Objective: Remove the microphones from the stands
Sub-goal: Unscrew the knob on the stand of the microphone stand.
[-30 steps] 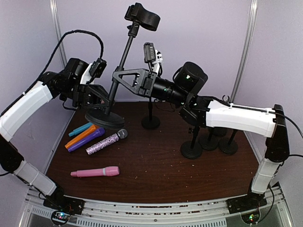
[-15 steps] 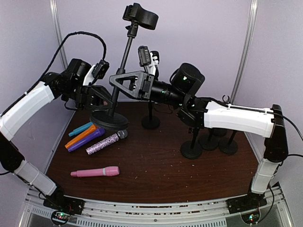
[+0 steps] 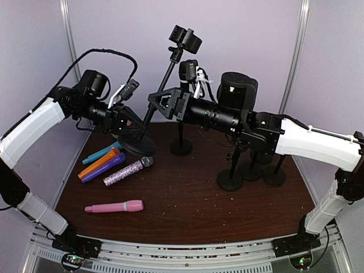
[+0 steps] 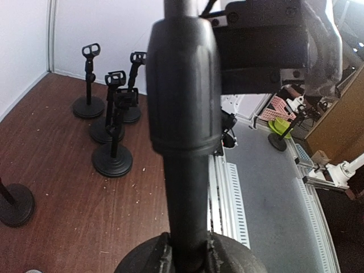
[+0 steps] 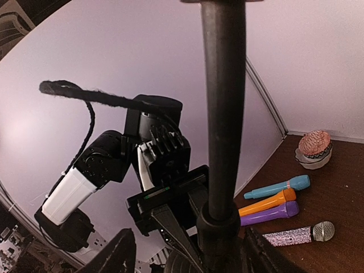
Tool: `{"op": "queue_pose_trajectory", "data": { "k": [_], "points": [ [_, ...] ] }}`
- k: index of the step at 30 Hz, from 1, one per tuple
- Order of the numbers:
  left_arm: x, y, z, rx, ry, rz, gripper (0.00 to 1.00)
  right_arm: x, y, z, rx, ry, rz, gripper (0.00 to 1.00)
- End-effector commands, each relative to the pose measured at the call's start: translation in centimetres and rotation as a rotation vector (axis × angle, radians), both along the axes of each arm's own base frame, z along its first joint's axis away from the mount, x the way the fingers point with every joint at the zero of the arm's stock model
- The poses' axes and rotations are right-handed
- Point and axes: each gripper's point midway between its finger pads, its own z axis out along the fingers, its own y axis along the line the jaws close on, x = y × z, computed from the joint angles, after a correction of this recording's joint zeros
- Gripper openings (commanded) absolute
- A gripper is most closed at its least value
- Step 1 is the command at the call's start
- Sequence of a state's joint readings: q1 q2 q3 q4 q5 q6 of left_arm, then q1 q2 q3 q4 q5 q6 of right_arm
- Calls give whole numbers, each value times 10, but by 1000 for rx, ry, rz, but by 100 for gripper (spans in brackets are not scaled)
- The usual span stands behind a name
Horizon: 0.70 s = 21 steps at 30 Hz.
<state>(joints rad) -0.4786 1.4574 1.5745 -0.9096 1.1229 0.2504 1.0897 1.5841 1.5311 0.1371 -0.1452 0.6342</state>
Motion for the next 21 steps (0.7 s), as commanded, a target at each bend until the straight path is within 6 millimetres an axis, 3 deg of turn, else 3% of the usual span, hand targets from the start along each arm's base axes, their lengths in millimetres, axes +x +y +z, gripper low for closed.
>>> {"op": "queue_pose_trajectory", "data": {
  "k": [1, 12, 21],
  "points": [
    [9, 0, 24, -46, -154, 19, 0, 13, -11, 1, -63, -14, -142, 62],
    [7, 1, 25, -48, -156, 18, 0, 32, -2, -7, -99, 37, -222, 46],
    [7, 1, 28, -54, -159, 15, 0, 32, 13, -6, -93, 48, -192, 32]
  ]
}}
